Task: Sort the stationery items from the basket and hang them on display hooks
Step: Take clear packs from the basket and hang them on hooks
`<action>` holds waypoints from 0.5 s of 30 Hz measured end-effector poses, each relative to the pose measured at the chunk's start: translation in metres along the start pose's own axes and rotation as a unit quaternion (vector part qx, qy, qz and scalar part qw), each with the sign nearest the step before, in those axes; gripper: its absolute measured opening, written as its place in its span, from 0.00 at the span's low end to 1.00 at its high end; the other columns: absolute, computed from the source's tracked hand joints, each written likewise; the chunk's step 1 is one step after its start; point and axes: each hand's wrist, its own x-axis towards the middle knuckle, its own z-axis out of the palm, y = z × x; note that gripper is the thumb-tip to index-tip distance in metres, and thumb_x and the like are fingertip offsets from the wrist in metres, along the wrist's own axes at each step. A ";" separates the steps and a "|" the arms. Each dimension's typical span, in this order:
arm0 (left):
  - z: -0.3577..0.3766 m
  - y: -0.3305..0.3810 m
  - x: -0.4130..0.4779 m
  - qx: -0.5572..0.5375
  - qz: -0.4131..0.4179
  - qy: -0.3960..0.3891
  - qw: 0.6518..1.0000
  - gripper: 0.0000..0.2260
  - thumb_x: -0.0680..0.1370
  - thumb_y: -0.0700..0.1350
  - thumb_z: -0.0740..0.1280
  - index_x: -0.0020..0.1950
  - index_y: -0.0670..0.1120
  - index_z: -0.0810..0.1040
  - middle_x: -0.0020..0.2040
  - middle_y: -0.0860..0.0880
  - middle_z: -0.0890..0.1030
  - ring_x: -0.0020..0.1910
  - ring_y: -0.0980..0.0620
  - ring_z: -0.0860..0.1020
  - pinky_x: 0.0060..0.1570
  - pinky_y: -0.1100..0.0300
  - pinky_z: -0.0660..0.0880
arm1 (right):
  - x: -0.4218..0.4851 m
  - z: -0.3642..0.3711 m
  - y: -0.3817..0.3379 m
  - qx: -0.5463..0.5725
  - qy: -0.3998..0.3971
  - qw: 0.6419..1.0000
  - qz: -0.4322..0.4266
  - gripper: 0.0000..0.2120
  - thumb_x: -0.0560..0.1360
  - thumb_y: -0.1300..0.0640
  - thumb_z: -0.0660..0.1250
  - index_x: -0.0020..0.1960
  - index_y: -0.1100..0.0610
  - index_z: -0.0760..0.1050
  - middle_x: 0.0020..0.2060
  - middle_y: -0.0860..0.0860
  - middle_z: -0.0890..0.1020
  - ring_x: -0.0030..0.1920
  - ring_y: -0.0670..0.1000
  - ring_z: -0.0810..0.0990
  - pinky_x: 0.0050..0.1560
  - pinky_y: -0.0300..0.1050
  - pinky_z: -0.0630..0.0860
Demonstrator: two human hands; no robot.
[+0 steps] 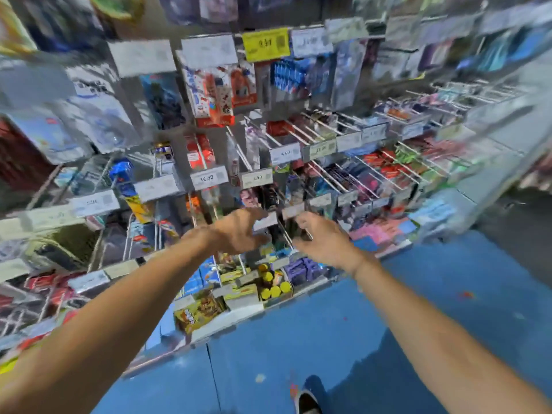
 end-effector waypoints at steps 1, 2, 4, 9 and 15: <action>-0.003 0.013 -0.004 0.010 0.005 -0.003 1.000 0.27 0.81 0.54 0.68 0.78 0.46 0.68 0.74 0.45 0.74 0.70 0.43 0.75 0.66 0.55 0.72 | -0.011 -0.006 -0.002 -0.005 0.005 1.000 0.009 0.24 0.77 0.52 0.73 0.71 0.58 0.72 0.65 0.55 0.80 0.64 0.54 0.79 0.64 0.46 0.75; -0.003 0.021 -0.006 0.022 0.016 -0.004 1.000 0.28 0.81 0.54 0.68 0.79 0.47 0.67 0.76 0.45 0.72 0.72 0.43 0.73 0.68 0.53 0.70 | -0.019 -0.009 -0.002 -0.004 0.006 1.000 0.015 0.26 0.77 0.53 0.73 0.71 0.60 0.72 0.66 0.57 0.80 0.66 0.55 0.79 0.65 0.44 0.74; 0.007 0.056 -0.013 0.038 0.065 -0.027 0.997 0.24 0.82 0.52 0.68 0.75 0.45 0.71 0.73 0.42 0.74 0.70 0.41 0.74 0.68 0.50 0.72 | -0.064 -0.018 0.006 0.037 0.026 0.997 0.061 0.27 0.76 0.57 0.74 0.72 0.62 0.71 0.68 0.58 0.78 0.67 0.55 0.78 0.64 0.41 0.72; 0.058 0.155 -0.029 0.080 0.167 -0.088 0.979 0.28 0.81 0.52 0.70 0.77 0.43 0.68 0.72 0.41 0.74 0.69 0.41 0.74 0.64 0.55 0.71 | -0.190 -0.026 0.052 0.023 0.116 0.982 0.147 0.14 0.77 0.60 0.71 0.61 0.62 0.76 0.56 0.56 0.82 0.54 0.54 0.80 0.52 0.43 0.73; 0.148 0.304 -0.041 0.101 0.318 -0.150 0.931 0.30 0.81 0.51 0.71 0.77 0.39 0.67 0.74 0.39 0.72 0.73 0.40 0.72 0.69 0.55 0.65 | -0.372 -0.036 0.114 0.055 0.224 0.925 0.302 0.21 0.77 0.56 0.73 0.66 0.64 0.75 0.60 0.59 0.81 0.57 0.57 0.79 0.61 0.53 0.73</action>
